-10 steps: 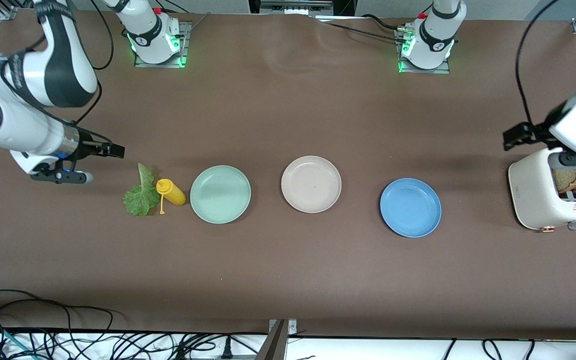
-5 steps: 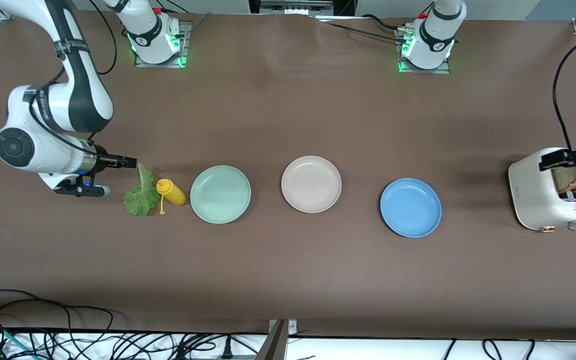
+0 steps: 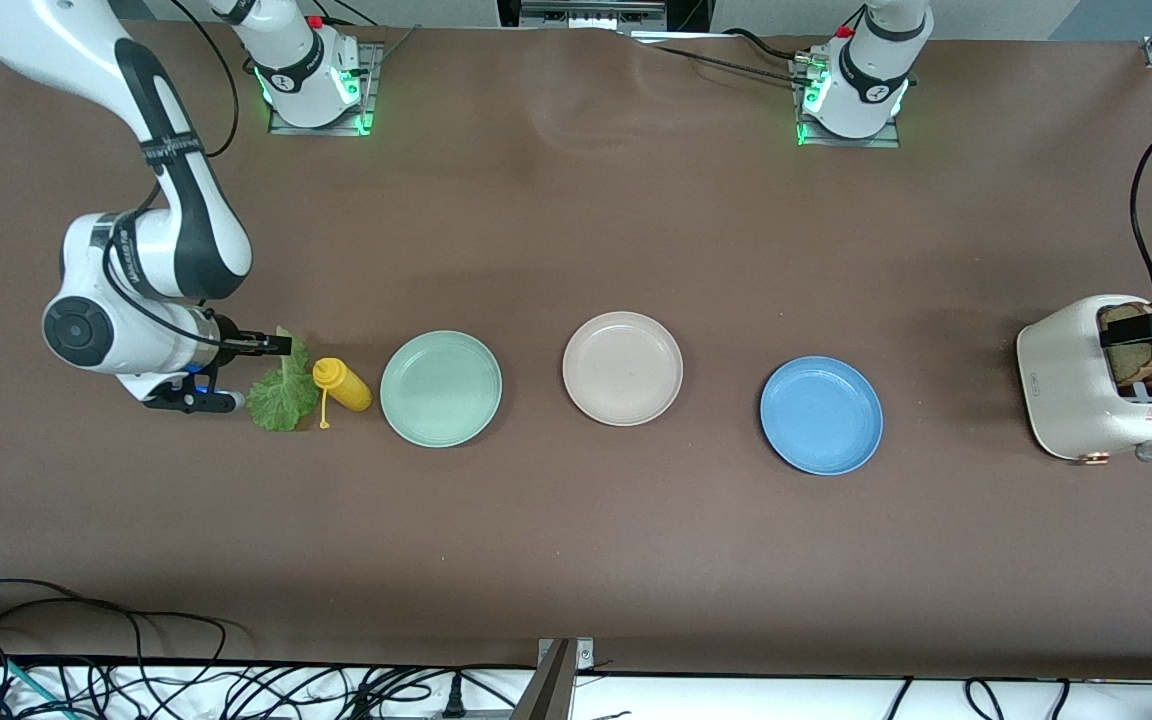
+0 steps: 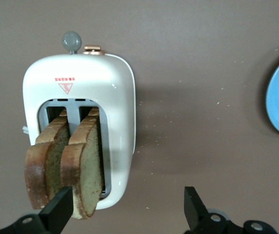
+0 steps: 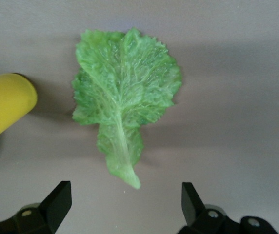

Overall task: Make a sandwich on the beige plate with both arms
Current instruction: 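Grasp the lettuce with the right gripper while the left gripper reaches the toaster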

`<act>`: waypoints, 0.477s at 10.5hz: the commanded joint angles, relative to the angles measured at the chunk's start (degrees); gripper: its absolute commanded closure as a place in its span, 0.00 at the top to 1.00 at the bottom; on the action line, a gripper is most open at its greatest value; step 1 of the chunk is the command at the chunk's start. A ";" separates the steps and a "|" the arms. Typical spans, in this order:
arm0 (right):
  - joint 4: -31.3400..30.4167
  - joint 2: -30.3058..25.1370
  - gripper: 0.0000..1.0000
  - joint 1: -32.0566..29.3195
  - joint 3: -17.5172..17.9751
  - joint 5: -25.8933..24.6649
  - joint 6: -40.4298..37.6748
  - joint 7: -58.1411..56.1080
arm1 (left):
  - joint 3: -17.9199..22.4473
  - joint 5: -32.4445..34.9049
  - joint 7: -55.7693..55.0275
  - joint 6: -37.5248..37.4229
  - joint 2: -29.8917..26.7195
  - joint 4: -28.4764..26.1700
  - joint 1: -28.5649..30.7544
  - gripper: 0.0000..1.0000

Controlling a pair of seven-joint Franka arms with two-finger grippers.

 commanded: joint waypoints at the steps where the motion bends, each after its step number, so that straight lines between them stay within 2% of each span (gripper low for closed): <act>1: 0.17 2.94 1.00 -0.59 0.15 1.16 2.35 -1.41 | -0.81 2.02 1.27 0.14 1.60 0.55 2.43 1.00; 5: 0.61 6.55 1.00 -1.03 0.24 1.86 6.57 -1.41 | -0.81 2.02 1.71 0.32 3.54 0.46 4.11 0.98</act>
